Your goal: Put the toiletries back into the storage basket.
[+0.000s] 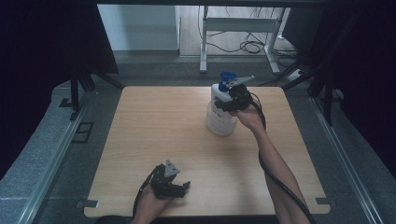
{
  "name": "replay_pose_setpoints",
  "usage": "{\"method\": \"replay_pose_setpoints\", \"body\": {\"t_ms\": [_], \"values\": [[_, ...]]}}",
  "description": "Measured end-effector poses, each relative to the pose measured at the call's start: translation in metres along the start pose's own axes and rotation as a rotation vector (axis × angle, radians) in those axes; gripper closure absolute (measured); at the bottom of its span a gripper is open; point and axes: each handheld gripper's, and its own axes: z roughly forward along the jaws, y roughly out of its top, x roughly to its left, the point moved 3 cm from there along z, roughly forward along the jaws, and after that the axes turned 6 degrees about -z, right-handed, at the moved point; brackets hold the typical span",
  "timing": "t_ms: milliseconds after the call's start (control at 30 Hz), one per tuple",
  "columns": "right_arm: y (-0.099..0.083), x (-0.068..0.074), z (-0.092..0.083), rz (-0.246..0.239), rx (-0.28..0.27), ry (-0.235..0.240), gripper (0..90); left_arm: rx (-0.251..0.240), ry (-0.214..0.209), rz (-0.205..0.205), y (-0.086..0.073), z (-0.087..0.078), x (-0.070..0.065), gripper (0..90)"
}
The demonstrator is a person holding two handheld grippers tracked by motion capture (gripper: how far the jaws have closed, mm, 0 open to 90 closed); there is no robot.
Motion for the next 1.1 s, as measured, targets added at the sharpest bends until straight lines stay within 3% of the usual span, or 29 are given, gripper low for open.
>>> {"method": "replay_pose_setpoints", "body": {"t_ms": [267, 533, 633, 1100], "values": [[-0.006, 0.0, 0.005, 0.006, 0.012, 0.007, 37.2, 0.0, 0.0, 0.0, 0.0, 0.0, 0.0, 11.9], [-0.011, -0.006, 0.003, 0.05, -0.01, 0.02, 36.4, 0.0, 0.0, 0.001, 0.0, 0.0, 0.0, 11.9], [-0.01, -0.007, 0.0, 0.071, -0.042, 0.042, 33.5, 0.0, 0.0, 0.001, 0.0, 0.0, 0.0, 11.9], [-0.005, -0.006, -0.006, 0.05, -0.046, 0.048, 23.1, 0.001, 0.0, 0.001, 0.0, 0.0, 0.0, 11.9]]}}
